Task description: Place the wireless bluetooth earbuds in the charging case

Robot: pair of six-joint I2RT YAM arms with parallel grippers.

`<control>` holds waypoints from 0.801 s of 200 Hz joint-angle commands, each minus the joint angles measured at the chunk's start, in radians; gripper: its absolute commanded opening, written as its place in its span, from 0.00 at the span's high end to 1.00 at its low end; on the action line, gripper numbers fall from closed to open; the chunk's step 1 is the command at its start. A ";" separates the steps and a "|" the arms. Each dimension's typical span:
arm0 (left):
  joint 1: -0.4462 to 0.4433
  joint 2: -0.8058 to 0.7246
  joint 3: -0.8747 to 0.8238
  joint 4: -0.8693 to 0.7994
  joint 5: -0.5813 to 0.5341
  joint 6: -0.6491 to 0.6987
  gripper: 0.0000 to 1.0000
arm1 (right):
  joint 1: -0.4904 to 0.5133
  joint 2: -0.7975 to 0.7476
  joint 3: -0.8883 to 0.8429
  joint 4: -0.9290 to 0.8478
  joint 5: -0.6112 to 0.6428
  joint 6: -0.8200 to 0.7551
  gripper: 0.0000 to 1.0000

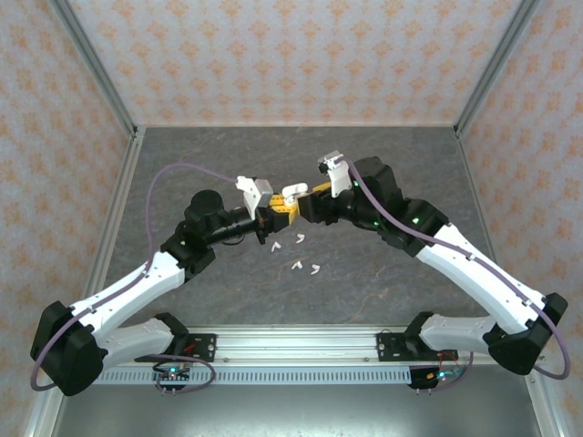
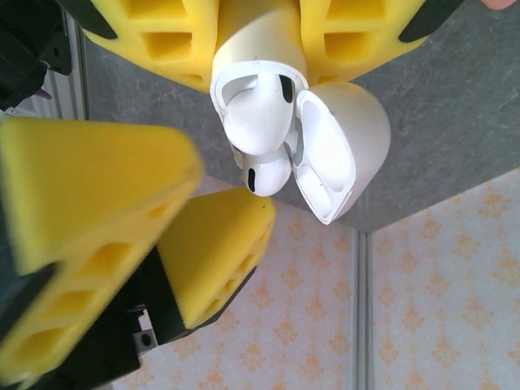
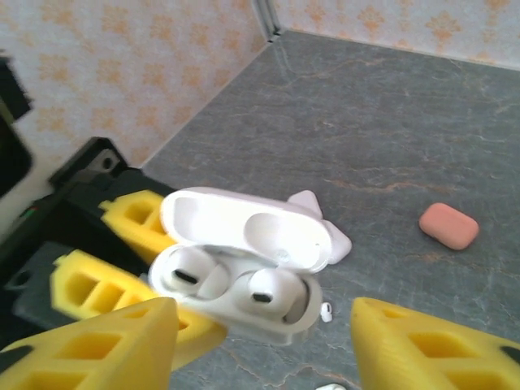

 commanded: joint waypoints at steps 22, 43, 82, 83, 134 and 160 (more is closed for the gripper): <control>0.001 -0.017 -0.009 0.091 -0.013 -0.010 1.00 | -0.042 -0.061 0.015 0.100 -0.103 0.071 0.28; 0.001 -0.017 -0.010 0.102 -0.006 -0.009 1.00 | -0.069 -0.074 0.000 0.124 -0.123 0.107 0.22; 0.001 -0.017 -0.003 0.116 0.008 -0.009 1.00 | -0.133 -0.065 -0.039 0.156 -0.244 0.181 0.09; 0.001 -0.017 -0.003 0.115 0.009 -0.010 1.00 | -0.133 -0.064 -0.039 0.158 -0.248 0.182 0.09; 0.002 -0.010 0.006 0.109 0.026 -0.007 1.00 | -0.134 0.004 -0.035 0.195 -0.401 0.183 0.13; 0.001 -0.003 0.009 0.106 0.033 -0.004 1.00 | -0.133 0.039 -0.008 0.199 -0.443 0.185 0.16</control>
